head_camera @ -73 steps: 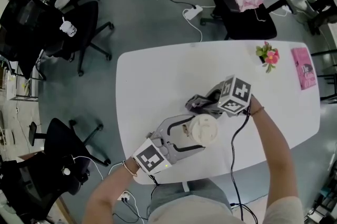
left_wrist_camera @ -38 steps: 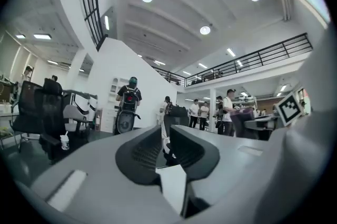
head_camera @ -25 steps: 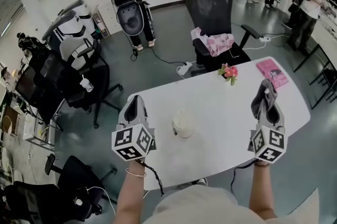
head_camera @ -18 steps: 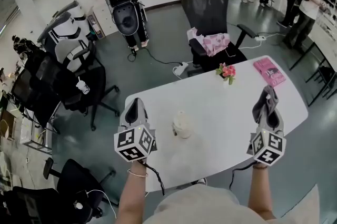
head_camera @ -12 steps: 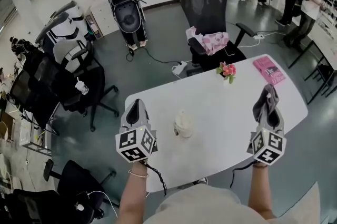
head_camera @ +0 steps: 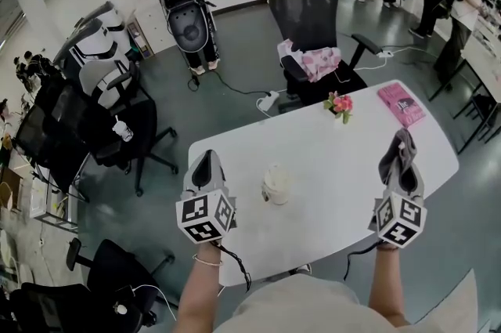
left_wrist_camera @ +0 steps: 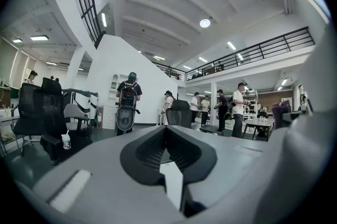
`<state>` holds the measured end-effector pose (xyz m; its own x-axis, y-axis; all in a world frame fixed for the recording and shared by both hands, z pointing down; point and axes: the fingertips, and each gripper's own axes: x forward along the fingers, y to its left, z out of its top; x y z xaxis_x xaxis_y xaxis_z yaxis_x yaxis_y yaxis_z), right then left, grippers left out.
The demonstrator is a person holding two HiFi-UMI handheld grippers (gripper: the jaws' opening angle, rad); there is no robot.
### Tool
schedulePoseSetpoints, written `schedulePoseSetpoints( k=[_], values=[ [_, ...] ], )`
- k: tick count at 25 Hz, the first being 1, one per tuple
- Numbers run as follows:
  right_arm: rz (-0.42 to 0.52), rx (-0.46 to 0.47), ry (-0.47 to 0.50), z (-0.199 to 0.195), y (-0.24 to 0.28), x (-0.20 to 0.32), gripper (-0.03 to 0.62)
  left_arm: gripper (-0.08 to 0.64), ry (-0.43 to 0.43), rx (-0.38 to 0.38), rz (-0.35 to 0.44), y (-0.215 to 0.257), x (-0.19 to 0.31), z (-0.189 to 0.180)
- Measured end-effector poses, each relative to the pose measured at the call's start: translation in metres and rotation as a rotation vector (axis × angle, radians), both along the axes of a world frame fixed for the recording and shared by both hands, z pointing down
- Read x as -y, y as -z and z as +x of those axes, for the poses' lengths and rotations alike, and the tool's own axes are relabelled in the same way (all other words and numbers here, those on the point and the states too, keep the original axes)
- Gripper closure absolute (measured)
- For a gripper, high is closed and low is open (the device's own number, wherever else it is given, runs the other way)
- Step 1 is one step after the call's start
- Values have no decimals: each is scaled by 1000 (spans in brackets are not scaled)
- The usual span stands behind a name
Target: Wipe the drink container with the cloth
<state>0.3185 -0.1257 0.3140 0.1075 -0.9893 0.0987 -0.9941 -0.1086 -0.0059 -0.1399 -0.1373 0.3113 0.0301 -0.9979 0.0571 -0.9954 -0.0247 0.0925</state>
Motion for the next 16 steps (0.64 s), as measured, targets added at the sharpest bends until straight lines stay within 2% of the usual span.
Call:
schedulePoseSetpoints(
  k=[16],
  values=[
    [-5,-6,-8,11,-2,-7,520,560,-21,-1,-24,-14,-2,13]
  ],
)
